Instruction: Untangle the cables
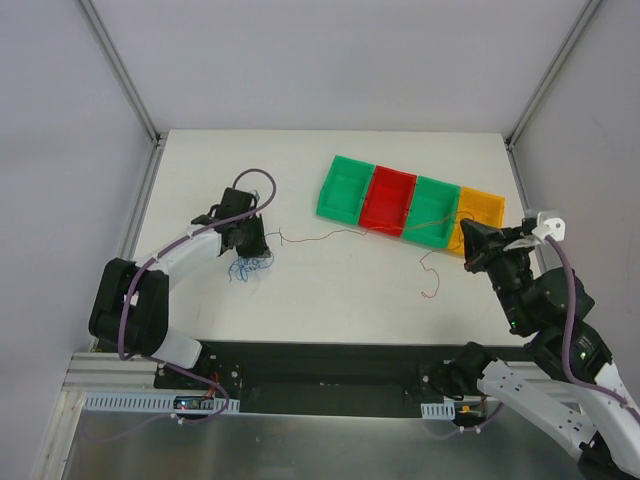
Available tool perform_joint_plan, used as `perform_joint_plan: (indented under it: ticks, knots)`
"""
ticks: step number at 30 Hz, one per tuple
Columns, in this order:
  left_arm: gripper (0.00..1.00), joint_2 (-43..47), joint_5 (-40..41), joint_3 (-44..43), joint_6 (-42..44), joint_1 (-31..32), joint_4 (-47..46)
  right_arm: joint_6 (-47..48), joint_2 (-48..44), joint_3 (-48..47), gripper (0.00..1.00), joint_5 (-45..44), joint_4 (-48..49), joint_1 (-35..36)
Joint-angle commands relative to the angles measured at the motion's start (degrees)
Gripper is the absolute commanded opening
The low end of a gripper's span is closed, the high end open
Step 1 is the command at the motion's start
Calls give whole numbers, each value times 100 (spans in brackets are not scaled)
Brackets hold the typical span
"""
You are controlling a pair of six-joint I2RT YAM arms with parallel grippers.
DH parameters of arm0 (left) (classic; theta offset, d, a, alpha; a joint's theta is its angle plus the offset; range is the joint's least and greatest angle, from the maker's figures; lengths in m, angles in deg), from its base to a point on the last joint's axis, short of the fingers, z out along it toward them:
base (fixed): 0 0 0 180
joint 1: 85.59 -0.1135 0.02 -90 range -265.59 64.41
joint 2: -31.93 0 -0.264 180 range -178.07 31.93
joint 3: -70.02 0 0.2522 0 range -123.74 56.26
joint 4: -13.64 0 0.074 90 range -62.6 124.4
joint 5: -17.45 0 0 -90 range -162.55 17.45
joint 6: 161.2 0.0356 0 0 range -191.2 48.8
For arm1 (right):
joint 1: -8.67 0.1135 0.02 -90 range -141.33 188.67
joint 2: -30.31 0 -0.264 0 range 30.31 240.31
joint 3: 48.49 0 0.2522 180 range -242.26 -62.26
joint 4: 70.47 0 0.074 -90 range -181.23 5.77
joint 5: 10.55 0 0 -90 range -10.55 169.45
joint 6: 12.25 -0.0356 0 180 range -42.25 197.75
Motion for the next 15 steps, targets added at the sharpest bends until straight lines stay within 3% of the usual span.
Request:
perform_joint_plan:
  ticks: [1, 10, 15]
  knots:
    - [0, -124, -569, 78, -373, -331, -80, 255, -91, -284, 0, -616, -72, -8]
    - [0, -222, -632, 131, -549, -490, -142, 300, -539, -161, 0, -924, -239, -17]
    - [1, -160, -1149, -18, -303, -490, -125, 212, -461, -73, 1, -634, -151, -17]
